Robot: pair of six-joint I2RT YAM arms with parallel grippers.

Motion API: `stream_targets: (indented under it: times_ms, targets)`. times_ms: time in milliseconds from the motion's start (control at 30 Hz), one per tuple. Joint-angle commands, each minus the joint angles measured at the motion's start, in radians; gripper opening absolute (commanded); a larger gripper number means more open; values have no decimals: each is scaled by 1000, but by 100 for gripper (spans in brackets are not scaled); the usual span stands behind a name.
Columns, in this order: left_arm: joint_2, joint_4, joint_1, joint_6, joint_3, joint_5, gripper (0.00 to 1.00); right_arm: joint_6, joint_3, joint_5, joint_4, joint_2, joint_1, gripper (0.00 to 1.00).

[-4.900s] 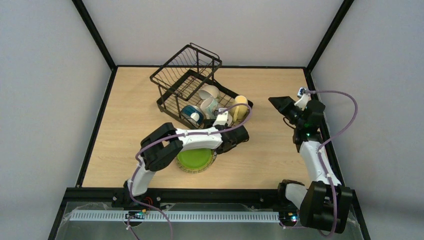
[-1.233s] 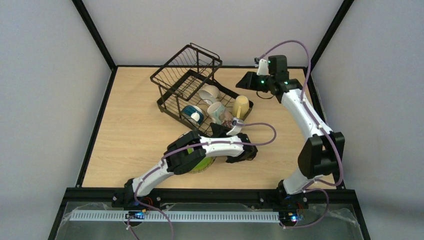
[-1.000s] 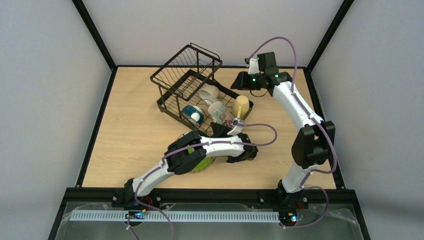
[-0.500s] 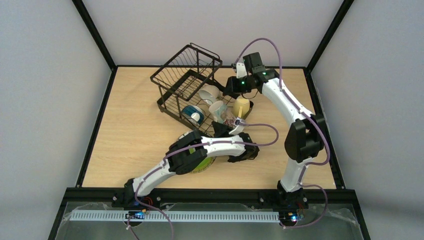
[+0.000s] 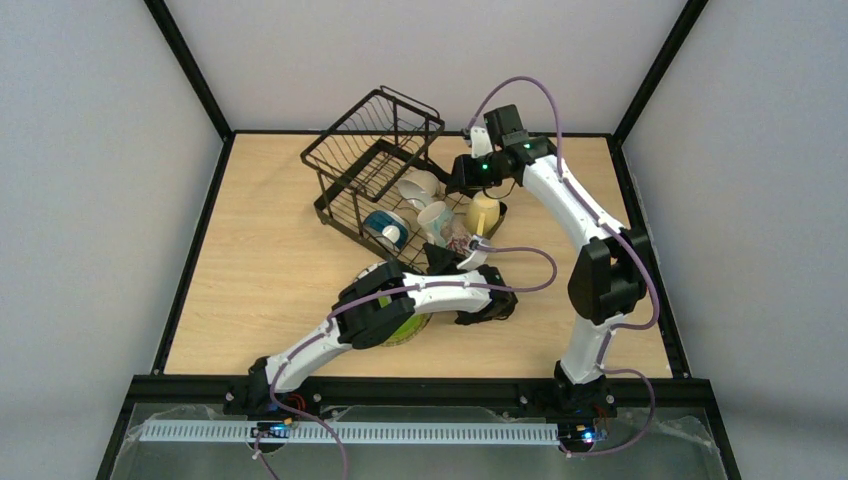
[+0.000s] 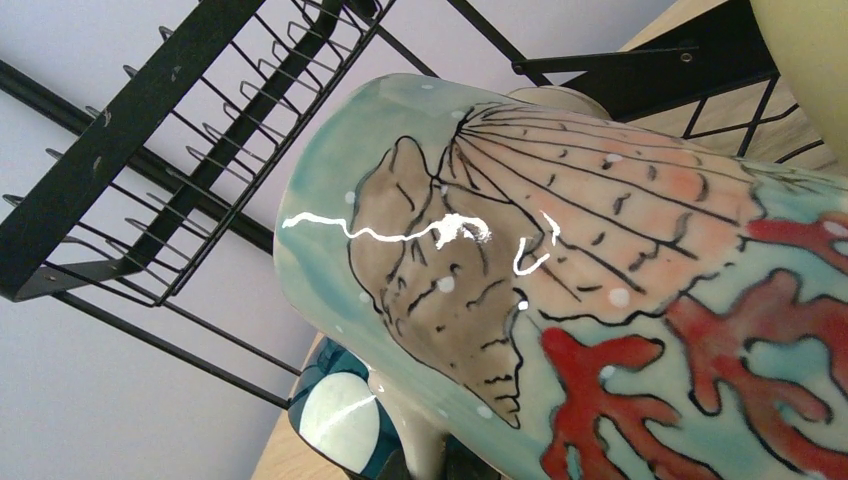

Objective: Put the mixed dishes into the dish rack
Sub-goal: Place the upside down cup on the dish rack.

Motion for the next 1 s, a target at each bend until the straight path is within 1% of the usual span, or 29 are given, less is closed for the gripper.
stream_targets:
  times_ms: [0, 333, 533, 700, 967]
  targets:
    - [12, 53, -21, 6, -34, 96, 2, -14, -1, 8, -16, -35, 3, 84]
    - [-47, 53, 9, 24, -95, 39, 2, -15, -12, -15, 9, -60, 3, 84]
    - [-57, 53, 20, 30, -136, 17, 2, -23, -11, -32, 2, -58, 3, 84]
    - [-40, 53, 16, 20, -164, 23, 2, -44, -7, -44, -30, -56, 3, 85]
    - [13, 55, -27, 32, -163, 30, 2, -59, -46, -39, -46, -90, 3, 87]
